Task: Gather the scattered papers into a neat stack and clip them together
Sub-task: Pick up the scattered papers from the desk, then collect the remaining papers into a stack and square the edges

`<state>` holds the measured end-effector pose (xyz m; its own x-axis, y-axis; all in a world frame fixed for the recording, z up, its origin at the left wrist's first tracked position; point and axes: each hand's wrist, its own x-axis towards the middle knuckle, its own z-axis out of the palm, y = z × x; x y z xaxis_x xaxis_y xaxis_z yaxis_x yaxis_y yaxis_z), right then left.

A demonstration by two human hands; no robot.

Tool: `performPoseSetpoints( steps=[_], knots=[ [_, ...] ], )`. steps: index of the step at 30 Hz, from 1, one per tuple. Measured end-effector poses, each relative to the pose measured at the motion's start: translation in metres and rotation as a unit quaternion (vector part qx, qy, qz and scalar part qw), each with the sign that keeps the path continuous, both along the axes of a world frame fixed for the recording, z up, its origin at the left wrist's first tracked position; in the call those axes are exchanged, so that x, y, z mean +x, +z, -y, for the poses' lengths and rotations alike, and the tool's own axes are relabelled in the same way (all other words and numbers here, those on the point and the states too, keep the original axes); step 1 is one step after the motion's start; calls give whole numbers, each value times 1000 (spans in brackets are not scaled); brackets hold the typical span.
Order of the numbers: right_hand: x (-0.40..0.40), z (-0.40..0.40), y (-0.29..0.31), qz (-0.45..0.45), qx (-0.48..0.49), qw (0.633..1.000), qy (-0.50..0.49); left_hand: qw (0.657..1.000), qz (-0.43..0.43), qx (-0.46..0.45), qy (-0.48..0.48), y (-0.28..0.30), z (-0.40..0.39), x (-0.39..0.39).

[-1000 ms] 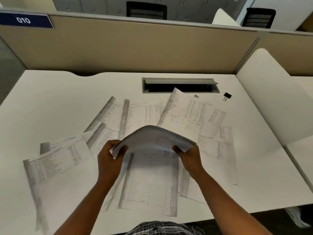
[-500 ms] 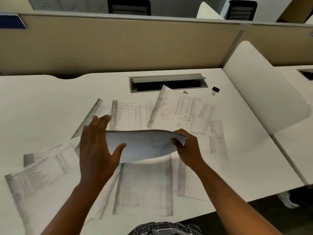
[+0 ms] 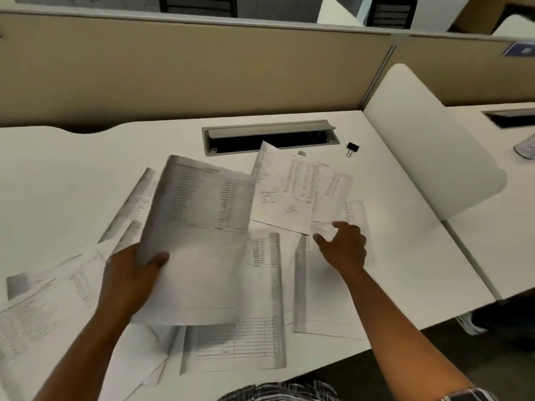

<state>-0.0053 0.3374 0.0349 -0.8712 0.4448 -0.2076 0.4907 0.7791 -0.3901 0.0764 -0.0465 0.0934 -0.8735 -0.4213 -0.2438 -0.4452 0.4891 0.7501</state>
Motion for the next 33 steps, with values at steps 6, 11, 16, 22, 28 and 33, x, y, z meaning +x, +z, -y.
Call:
performPoseSetpoints(
  steps=[6, 11, 16, 22, 28, 33],
  knots=[
    [28, -39, -37, 151, 79, 978, -118, 957, 119, 248, 88, -67, -17, 26],
    [12, -52, -32, 157, 39, 976, -149, 945, 146, 282, 79, -88, -33, 27],
    [9, -76, -31, 156, -7, 972, -173, 945, 140, 284, 76, -95, -33, 23],
    [16, -84, -38, 158, -24, 972, -173, 950, 125, 278, 71, -101, -32, 25],
    [17, -97, -28, 46, -241, 950, -193, 960, 101, 259, 45, -106, -32, 25],
    [28, -100, -3, 26, -445, 886, -127, 975, 61, 214, 10, -103, -33, 20]
  ],
)
